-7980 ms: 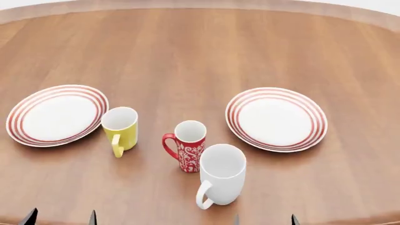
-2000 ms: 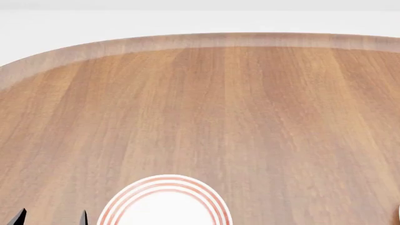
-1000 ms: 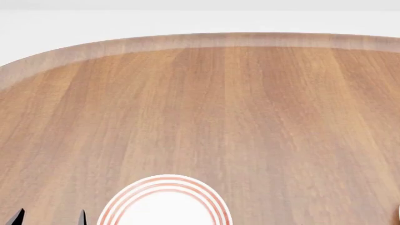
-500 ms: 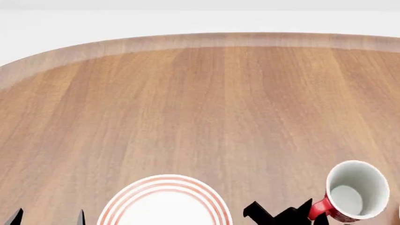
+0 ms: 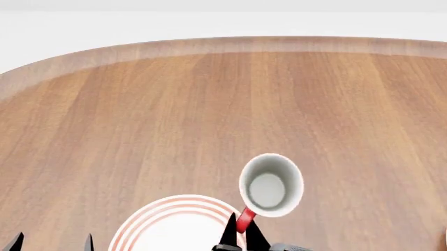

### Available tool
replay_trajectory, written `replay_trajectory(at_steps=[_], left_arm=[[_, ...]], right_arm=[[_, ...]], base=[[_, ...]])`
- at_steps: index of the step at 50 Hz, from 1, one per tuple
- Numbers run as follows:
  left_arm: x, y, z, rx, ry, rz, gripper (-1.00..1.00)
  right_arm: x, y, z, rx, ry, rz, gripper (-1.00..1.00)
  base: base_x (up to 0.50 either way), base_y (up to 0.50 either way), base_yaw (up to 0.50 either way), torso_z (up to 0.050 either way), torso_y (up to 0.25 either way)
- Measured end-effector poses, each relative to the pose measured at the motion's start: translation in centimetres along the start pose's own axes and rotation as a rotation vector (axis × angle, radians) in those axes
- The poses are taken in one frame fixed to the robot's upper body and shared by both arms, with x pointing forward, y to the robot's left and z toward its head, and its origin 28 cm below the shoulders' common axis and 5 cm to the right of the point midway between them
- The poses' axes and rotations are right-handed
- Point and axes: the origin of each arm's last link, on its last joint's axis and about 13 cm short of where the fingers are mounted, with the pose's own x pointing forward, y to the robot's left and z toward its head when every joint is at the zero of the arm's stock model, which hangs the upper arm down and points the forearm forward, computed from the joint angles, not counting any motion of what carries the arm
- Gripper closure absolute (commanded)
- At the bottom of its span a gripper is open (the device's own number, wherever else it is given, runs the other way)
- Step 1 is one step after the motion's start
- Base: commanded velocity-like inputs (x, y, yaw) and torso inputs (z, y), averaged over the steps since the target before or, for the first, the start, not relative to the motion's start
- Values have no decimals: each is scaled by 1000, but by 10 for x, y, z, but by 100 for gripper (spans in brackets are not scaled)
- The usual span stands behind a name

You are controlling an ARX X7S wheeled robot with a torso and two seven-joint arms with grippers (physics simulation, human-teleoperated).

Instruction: Put the red mug on the left plate.

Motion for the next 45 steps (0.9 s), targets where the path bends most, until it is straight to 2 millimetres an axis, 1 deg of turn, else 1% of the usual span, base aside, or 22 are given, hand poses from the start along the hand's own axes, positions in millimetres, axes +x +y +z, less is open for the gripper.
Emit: replay_trajectory(at_steps=[8,22,32,45], left_arm=[[0,0,0,1,-1,1,-100],[0,0,0,2,-2,2,-100],[0,0,1,2,-4,4,-100],[0,1,1,1,-5,6,-100]], right_arm=[[3,0,-15,-41,53,89,100],[10,3,-34,-65,149,178,100],[21,5,-42,-81,234,196,100],[39,7,-44,-102,311,165,100]], base=[[0,0,0,0,0],[0,0,0,0,1],[0,0,0,0,0],[0,0,0,0,0]])
